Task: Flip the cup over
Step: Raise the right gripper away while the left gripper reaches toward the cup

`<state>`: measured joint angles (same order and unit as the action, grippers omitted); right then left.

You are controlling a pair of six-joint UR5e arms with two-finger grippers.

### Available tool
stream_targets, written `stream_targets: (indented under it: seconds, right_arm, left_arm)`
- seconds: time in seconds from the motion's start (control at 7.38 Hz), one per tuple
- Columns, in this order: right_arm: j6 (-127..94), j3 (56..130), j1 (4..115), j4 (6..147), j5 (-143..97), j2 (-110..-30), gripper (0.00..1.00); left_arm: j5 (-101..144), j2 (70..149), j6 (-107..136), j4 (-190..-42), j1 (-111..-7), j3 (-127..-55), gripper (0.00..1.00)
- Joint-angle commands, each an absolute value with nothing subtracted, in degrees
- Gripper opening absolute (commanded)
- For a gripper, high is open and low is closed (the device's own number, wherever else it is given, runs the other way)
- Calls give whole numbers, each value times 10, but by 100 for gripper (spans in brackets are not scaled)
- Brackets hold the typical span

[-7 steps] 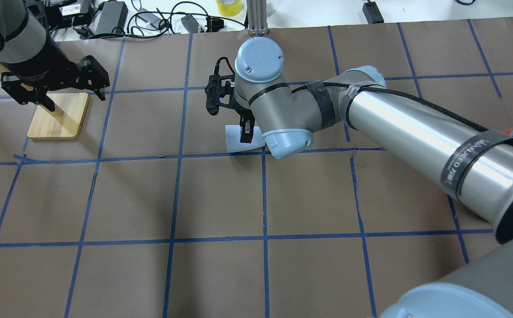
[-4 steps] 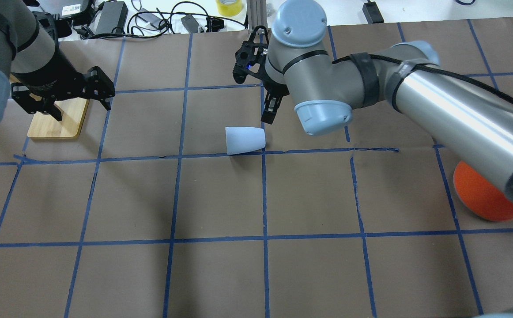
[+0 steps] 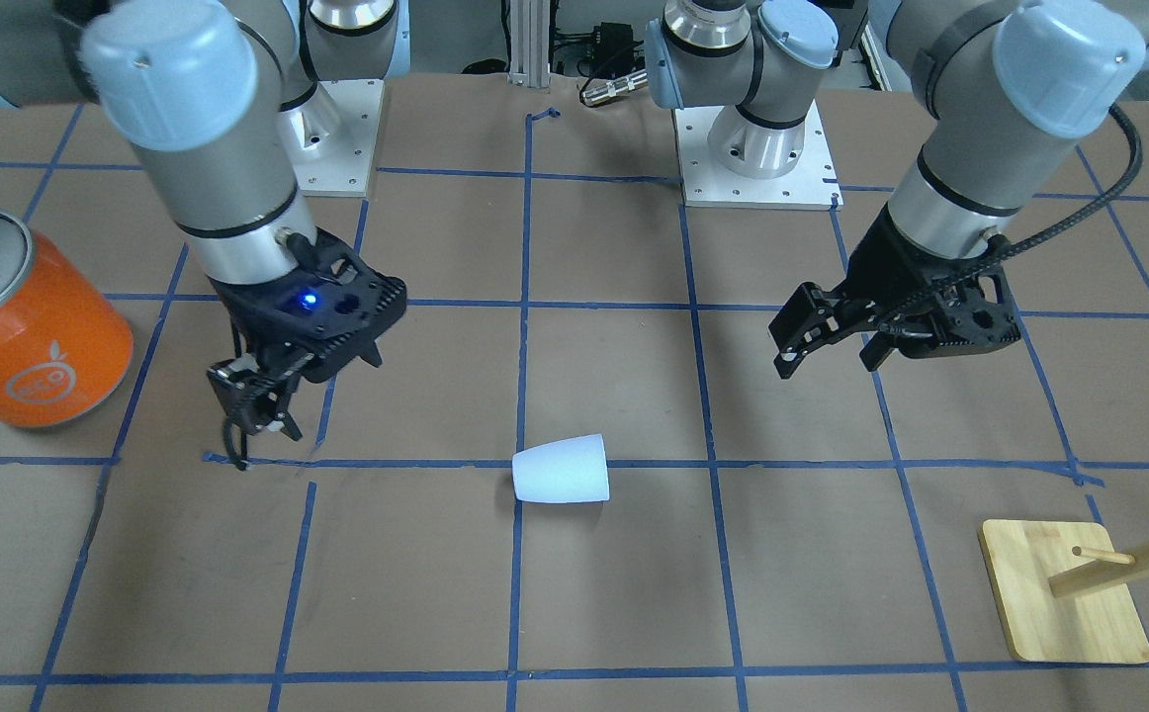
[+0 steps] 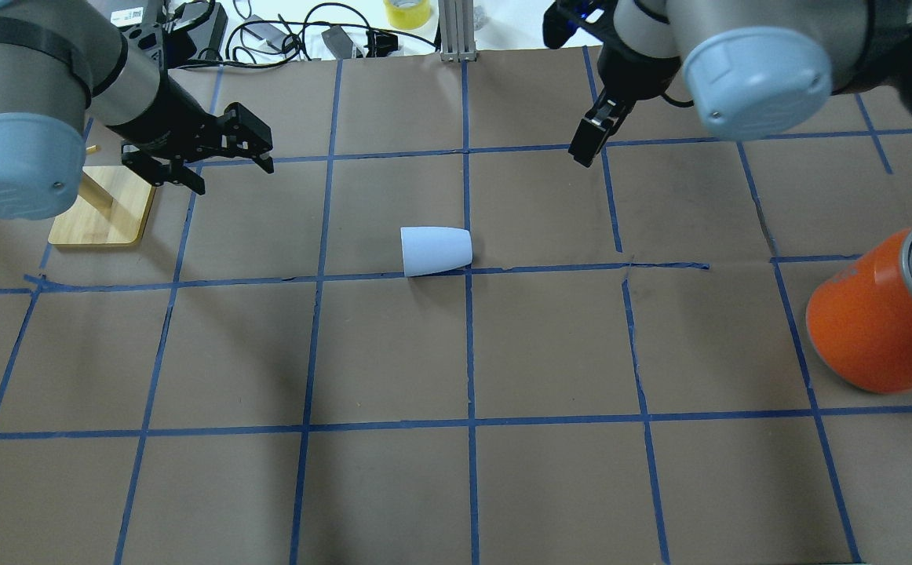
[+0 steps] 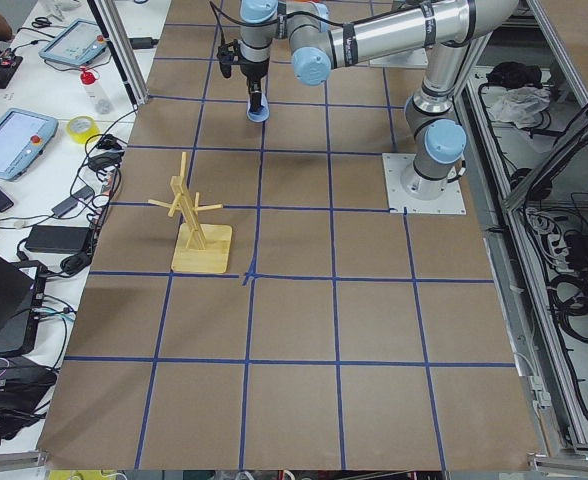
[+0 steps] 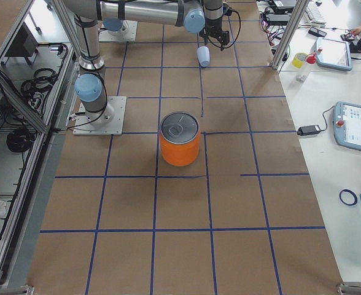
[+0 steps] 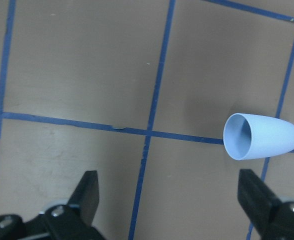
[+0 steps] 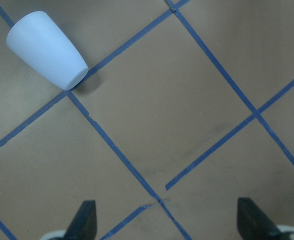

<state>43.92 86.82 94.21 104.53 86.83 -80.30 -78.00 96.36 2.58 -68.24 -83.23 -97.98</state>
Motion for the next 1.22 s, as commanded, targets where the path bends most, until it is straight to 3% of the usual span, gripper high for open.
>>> stream_targets:
  seconds: [0.0, 0.54, 1.08]
  right_arm:
    - [339, 864, 921, 989, 901, -841, 100]
    - [111, 870, 910, 952, 913, -869, 100]
    - [107, 875, 900, 945, 912, -879, 100]
  left_arm:
    - [-718, 1026, 38, -597, -878, -981, 100]
    - [-663, 1133, 42, -530, -924, -982, 100]
    - [-649, 1178, 72, -536, -951, -983, 100]
